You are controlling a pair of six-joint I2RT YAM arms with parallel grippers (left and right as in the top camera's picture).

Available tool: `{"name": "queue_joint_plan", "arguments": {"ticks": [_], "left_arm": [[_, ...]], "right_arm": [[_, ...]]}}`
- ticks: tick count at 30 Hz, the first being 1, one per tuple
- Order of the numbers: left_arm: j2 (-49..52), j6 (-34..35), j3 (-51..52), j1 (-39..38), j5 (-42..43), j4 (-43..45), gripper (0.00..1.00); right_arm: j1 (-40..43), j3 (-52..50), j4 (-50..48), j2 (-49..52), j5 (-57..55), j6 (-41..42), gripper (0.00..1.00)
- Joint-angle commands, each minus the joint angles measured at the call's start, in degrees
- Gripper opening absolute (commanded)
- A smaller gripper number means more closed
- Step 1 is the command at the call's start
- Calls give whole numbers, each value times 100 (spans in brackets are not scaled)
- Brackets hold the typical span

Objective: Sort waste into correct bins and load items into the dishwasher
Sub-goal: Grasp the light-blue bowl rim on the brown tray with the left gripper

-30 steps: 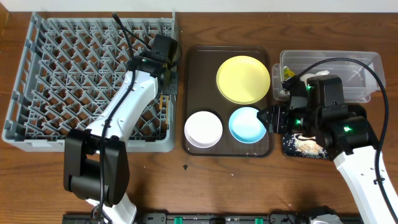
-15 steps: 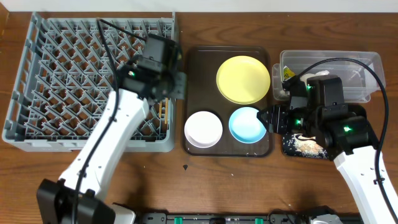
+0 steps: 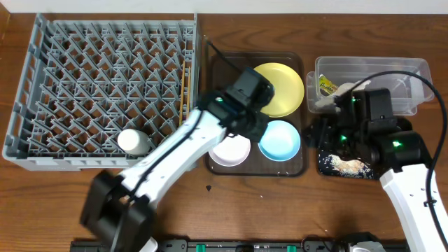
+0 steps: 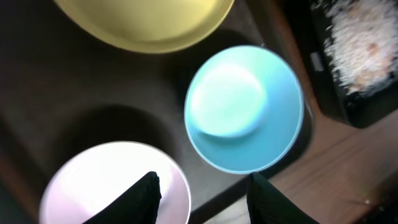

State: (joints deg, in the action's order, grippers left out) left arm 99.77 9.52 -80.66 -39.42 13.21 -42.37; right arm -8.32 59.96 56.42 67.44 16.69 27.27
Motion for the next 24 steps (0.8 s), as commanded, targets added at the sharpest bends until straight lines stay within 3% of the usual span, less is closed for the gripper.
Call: {"name": "queue_joint_plan", "arguments": {"ticks": [1,11,13,17,24], "left_arm": [[483,350,90,-87,-61,125,47],[1565,581,90,-291,-61,833,46],[1720,584,90,-310,-63,911,37],[1764,684,81,-308,-83,1027,8],[1283,734,-186,-302,-83,905,7]], "right_arm": [[323,68,229,-4,-490,492,64],[671,68,365,-4,-487,485,71],[669,68,365,-4,-485,485,72],[669,68,367,-4,-485,485,73],[669,68,367,-4,-487,483,74]]}}
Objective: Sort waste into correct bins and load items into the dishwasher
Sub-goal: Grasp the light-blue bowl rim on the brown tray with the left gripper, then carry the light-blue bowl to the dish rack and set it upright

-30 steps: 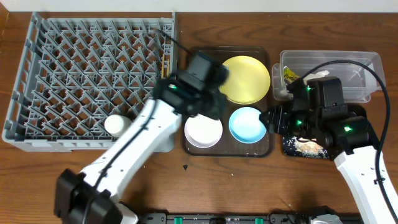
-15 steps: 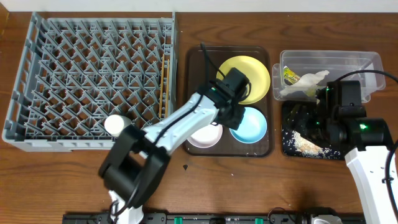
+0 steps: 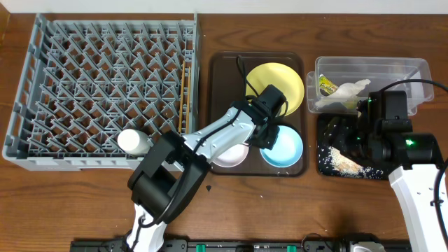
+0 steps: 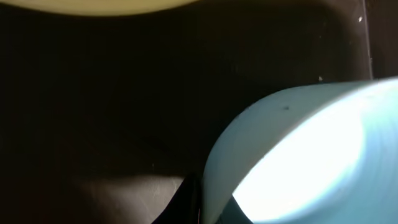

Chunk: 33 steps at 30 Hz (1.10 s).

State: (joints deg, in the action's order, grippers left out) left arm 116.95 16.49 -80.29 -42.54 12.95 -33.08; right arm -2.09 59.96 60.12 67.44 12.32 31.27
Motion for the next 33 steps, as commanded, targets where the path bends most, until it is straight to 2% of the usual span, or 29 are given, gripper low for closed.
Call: {"name": "queue_joint_plan", "arguments": {"ticks": [1,4,10,11,16,18,26,33], "left_arm": [[-590,35,-225,22,-79,-26,7],[-1167,37,-225,57,-761,-212,8],[-2341,-20,-225,254,-3139,-999,7],[-2551,-55,-225,358,-3755,-1191,7],[-2872,-455,-223,973,-5731,-1397,8],[-2839,-662,-210,1261,-6210,-1340,8],[-2072,-1309,-116,2430,-7246,-719,8],[-1241,-1390,-116,2590,-7390,-645,7]], "right_arm": [[46,68,-4,-4,-50,83,74],[46,68,-2,-4,-50,83,75],[46,68,-22,-4,-50,83,76],[46,68,-31,-4,-50,83,76],[46,68,-31,-4,-50,83,77],[46,68,-33,-4,-50,83,77],[46,68,-63,-4,-52,81,78],[46,68,-105,-4,-52,81,79]]}}
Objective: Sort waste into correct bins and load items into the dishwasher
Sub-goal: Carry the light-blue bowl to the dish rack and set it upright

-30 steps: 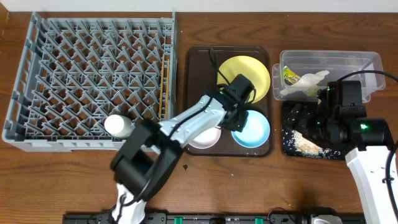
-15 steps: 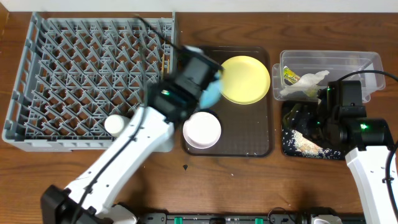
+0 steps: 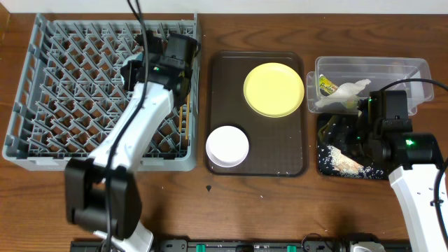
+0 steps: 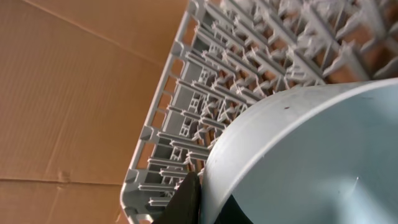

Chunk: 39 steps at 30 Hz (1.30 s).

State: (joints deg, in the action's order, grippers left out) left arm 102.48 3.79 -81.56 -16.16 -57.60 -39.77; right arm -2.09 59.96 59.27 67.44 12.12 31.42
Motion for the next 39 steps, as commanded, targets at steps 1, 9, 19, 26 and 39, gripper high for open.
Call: {"name": "queue_joint_plan", "arguments": {"ticks": [1,9,19,26,39], "left_arm": [[299,-120,11,-72,-354,22,7],[767,-118,13,-350,-380,-44,7],[802,-46,13,-820,-850,-424,8],[800,466,11,-752,-1403,-669,8],[802,468,13,-640,-1512,-667,8]], "right_arm": [[46,68,-28,-4,-33,66,79],[48,68,-33,-4,-35,11,79],[48,68,-68,-4,-35,-22,79],[48,68,-72,-4,-33,-48,80],[46,68,-72,-4,-33,-83,80]]}}
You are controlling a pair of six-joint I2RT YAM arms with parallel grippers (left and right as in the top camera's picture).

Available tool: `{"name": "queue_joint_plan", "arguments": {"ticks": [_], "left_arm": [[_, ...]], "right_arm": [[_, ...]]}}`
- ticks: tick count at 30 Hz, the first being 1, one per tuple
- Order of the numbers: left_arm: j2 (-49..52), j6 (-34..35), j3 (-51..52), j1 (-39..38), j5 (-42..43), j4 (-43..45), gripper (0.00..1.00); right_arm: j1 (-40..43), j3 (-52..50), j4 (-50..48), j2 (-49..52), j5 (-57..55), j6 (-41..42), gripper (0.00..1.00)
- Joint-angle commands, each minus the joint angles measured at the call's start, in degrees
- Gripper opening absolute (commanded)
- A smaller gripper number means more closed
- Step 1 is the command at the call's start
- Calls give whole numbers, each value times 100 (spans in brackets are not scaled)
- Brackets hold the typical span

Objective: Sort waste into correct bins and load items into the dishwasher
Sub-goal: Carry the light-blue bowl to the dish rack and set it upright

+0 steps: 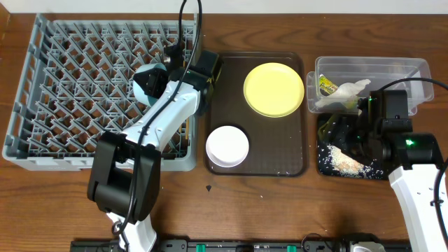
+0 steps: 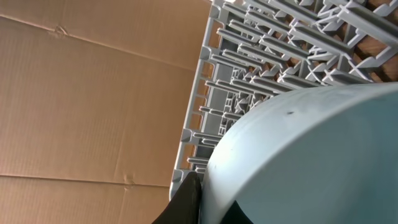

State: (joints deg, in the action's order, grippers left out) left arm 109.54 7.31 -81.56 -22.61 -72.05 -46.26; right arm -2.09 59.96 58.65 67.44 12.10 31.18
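A light blue bowl (image 1: 149, 80) stands on edge over the right part of the grey dish rack (image 1: 70, 63), with my left gripper (image 1: 183, 72) shut on its rim. In the left wrist view the bowl (image 2: 311, 155) fills the lower right, one black finger (image 2: 186, 202) lies against its rim, and the rack's tines (image 2: 280, 37) show beyond it. My right gripper (image 1: 344, 131) hangs over the black food tray (image 1: 343, 164) with rice in it; its jaws are not clear from above. A yellow plate (image 1: 274, 89) and a white bowl (image 1: 227, 145) lie on the brown tray (image 1: 294, 164).
A clear plastic bin (image 1: 371, 80) with crumpled waste stands at the back right, behind the black food tray. My left arm (image 1: 133, 161) crosses the rack's front right corner. Cardboard (image 2: 93, 93) lies beyond the rack in the left wrist view.
My left gripper, still shut on the blue bowl, has shifted a little to the right and toward the front over the rack. The right arm has not moved.
My left gripper was open above the blue and white bowls on the brown tray. Then it was shut on the blue bowl's rim there. Then it held the bowl over the rack's back right part, and it holds it there now, slightly shifted.
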Motion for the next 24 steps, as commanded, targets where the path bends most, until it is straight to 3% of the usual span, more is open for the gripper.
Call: {"name": "queue_joint_plan", "arguments": {"ticks": [1,5,10,14,16,18,24], "left_arm": [[96,116,13,4,66,-20,8],[96,168,59,-7,535,-22,8],[96,177,120,-61,562,-50,8],[96,177,120,-129,564,-216,17],[96,177,120,-188,555,-269,15],[96,179,120,-212,428,-280,8],[96,247,118,-190,-804,-251,7]], "right_arm": [[48,68,-11,-4,-28,-59,80],[48,68,-11,-4,-28,-59,80],[48,68,33,-4,-31,-61,80],[46,68,33,-4,-28,-59,80],[48,68,31,-4,-28,-59,80],[48,68,31,-4,-28,-59,80],[46,66,57,-4,-28,-61,80]]}}
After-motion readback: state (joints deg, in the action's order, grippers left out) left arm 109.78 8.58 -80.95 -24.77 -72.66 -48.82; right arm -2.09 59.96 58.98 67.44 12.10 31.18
